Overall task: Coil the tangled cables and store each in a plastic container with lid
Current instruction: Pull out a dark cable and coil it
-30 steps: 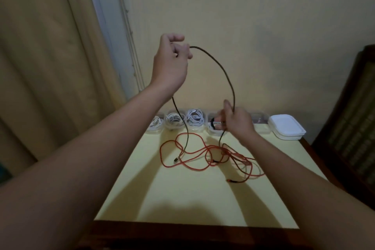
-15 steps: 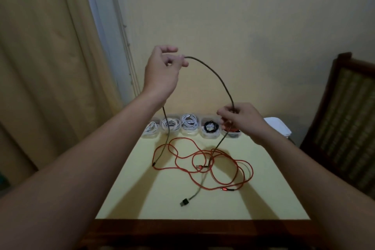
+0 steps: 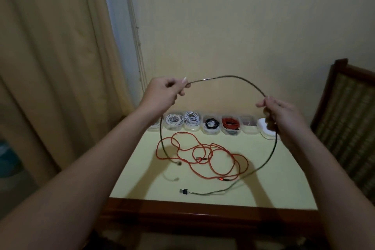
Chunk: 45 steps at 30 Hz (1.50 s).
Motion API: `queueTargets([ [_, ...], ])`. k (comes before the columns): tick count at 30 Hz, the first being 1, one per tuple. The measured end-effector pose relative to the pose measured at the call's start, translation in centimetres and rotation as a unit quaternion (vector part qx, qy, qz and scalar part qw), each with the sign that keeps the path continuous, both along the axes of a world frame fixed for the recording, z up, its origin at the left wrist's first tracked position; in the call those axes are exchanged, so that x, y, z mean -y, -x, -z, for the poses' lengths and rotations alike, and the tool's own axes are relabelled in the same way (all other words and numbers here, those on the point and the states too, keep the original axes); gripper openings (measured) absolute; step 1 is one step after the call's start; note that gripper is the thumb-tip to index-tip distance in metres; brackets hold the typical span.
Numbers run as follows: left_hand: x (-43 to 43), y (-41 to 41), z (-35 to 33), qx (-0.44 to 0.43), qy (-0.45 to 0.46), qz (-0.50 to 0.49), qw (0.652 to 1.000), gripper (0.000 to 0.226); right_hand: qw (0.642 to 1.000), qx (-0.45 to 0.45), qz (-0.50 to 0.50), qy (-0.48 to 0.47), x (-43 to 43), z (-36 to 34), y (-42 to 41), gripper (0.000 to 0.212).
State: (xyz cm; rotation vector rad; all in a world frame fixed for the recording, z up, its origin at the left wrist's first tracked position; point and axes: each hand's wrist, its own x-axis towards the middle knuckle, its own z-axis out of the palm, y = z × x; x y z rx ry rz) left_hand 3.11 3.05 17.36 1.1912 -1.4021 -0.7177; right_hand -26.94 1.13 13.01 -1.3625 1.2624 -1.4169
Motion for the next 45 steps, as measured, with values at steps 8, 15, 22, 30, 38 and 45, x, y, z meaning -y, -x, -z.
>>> queueTargets([
  [8,-6.5,6.4,1.7,0.077,-0.025,0.059,0.995,0.021,0.984,-0.091,-0.149,0.028,-8.0,-0.6,-3.8,0.025],
  [15,-11.9,5.4,3.0,-0.109,-0.073,0.093,0.987,0.030,0.984,-0.091,0.132,0.081,-12.6,2.4,-1.3,0.028],
  [22,-15.9,7.0,5.4,-0.064,-0.098,0.111,0.987,0.020,0.997,-0.070,0.021,0.020,-18.5,5.7,-3.0,0.032],
  [30,-17.7,7.3,5.6,-0.128,-0.156,0.117,0.972,0.022,0.991,-0.055,0.118,0.021,-19.7,4.3,-3.1,0.033],
  [38,-17.6,6.0,4.4,-0.509,-0.188,0.170,0.823,0.023,0.995,-0.067,0.070,0.017,-19.9,5.6,-2.3,0.032],
  [45,-16.4,3.0,3.8,-0.649,-0.138,0.035,0.748,0.013,0.985,-0.123,0.123,0.003,-19.5,6.9,-1.1,0.008],
])
